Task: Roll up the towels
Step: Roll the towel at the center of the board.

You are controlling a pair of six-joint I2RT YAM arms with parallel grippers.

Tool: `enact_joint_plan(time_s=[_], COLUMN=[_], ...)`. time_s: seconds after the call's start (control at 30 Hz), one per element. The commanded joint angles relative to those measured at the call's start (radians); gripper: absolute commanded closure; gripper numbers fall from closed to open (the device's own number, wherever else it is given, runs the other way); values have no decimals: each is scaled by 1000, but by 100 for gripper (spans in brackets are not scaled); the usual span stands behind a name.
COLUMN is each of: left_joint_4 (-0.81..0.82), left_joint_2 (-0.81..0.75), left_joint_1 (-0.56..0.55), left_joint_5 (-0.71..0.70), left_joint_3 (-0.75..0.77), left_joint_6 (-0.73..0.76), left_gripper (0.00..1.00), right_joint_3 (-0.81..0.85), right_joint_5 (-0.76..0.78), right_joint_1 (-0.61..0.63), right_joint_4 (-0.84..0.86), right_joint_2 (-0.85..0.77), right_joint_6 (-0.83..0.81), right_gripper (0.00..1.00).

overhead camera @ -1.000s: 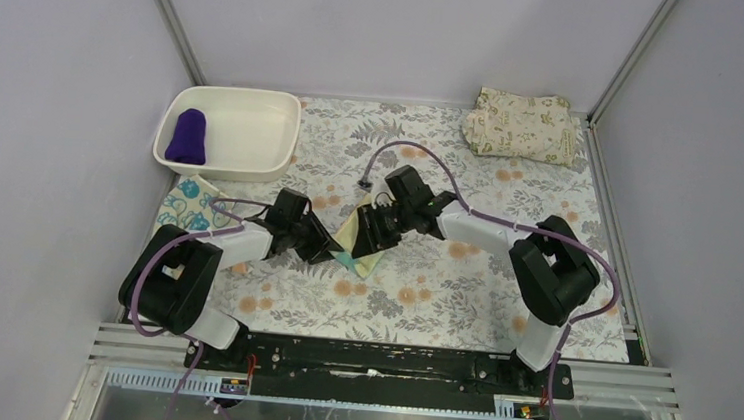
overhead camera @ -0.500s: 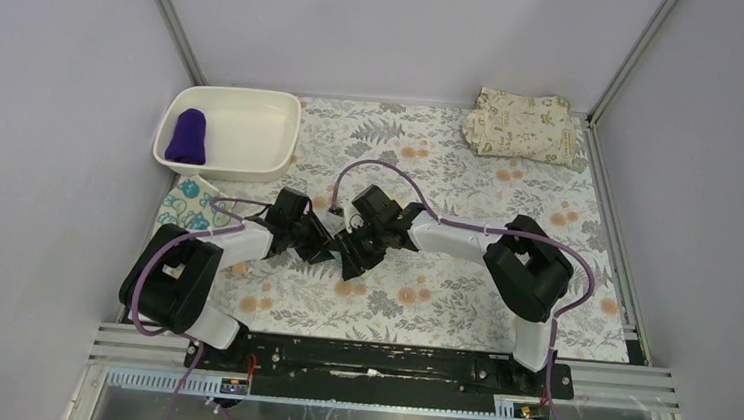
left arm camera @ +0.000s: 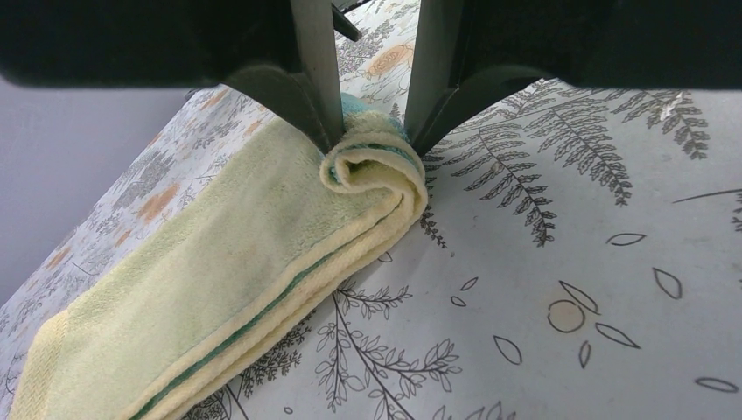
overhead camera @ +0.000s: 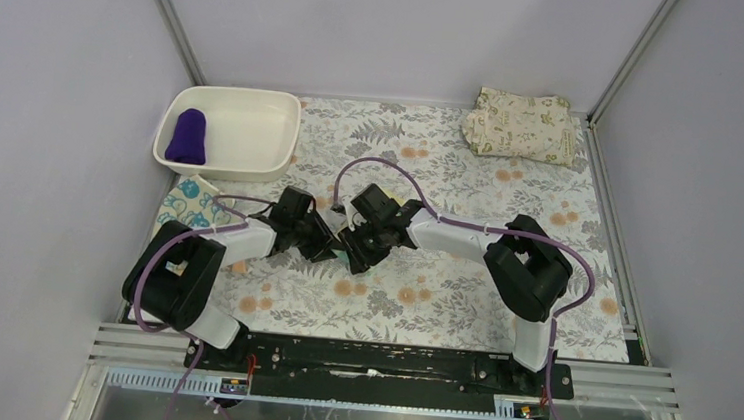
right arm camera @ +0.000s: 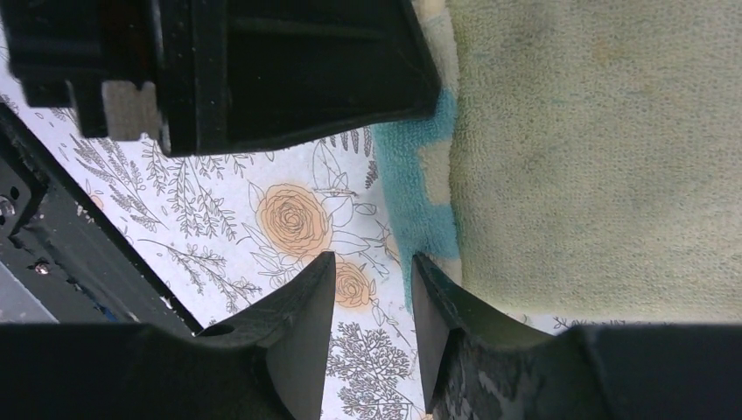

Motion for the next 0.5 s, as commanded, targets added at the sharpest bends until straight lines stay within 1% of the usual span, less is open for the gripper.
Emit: enact_joint_plan(time_s=[0.0, 0.47], left_joint_4=[-168, -204], left_joint_2=[72, 74], left_joint_1=[-12, -15], left_joint_5=[-136, -157], left_joint_3=[-40, -21], left_joint_6=[48, 45], left_gripper=[68, 68], right_joint_3=[35, 30], right_joint_5=[57, 78], right_joint_1=[-1, 27], right_joint_4=[-26, -21], right_joint_2=[-34, -123], right_joint_6=[-39, -86], right_gripper=[56, 55])
